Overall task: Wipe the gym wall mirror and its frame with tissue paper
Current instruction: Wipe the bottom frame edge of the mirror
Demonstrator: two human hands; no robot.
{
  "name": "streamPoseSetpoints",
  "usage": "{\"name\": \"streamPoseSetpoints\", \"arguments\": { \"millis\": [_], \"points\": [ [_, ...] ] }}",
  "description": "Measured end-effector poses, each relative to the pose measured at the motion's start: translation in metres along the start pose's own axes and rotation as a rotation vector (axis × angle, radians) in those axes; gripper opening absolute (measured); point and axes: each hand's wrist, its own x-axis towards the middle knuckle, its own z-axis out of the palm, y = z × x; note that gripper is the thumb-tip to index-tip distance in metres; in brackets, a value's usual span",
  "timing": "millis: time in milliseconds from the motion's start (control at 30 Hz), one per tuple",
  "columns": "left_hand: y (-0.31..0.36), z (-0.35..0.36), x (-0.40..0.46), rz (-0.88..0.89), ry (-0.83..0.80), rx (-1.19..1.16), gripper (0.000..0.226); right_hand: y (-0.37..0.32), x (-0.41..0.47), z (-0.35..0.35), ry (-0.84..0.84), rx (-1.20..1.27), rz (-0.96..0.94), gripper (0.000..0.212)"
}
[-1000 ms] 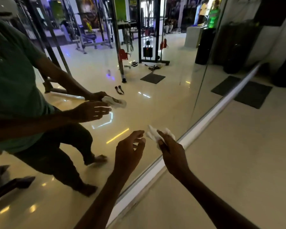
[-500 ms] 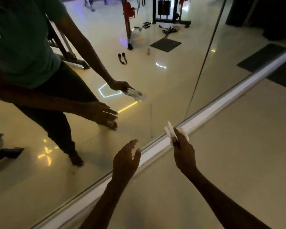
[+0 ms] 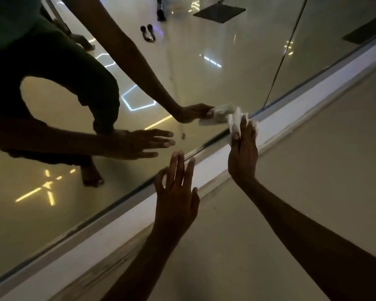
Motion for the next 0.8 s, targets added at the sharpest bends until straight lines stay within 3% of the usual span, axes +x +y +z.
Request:
{"name": "streamPoseSetpoints", "arguments": {
  "millis": [133, 333, 500, 633, 700, 800],
  "points": [
    [-0.033, 0.051, -0.008, 0.056, 0.112, 0.18, 0.066, 0.052, 0.011, 0.045, 0.029, 0.065, -0.082, 0.075],
    [-0.061, 0.087, -0.007, 0.152, 0.241, 0.268, 0.076, 0.068, 0.032, 0.078, 0.17, 0.162, -0.216, 0.099],
    [-0.071, 0.073, -0.027, 0.113, 0.452, 0.117, 0.076, 0.017, -0.055, 0.127, 0.168, 0.238, -0.321, 0.091],
    [-0.101, 0.039, -0.07, -0.034, 0.464, 0.256, 0.082, 0.011, -0.111, 0.141, 0.035, 0.049, -0.466, 0.085],
    [-0.115, 0.031, -0.094, -0.088, 0.403, 0.335, 0.084, 0.026, -0.089, 0.129, 0.086, -0.044, -0.452, 0.081],
    [-0.138, 0.018, -0.129, -0.138, 0.335, 0.429, 0.081, 0.022, -0.043, 0.109, 0.197, 0.005, -0.203, 0.094]
  ]
}}
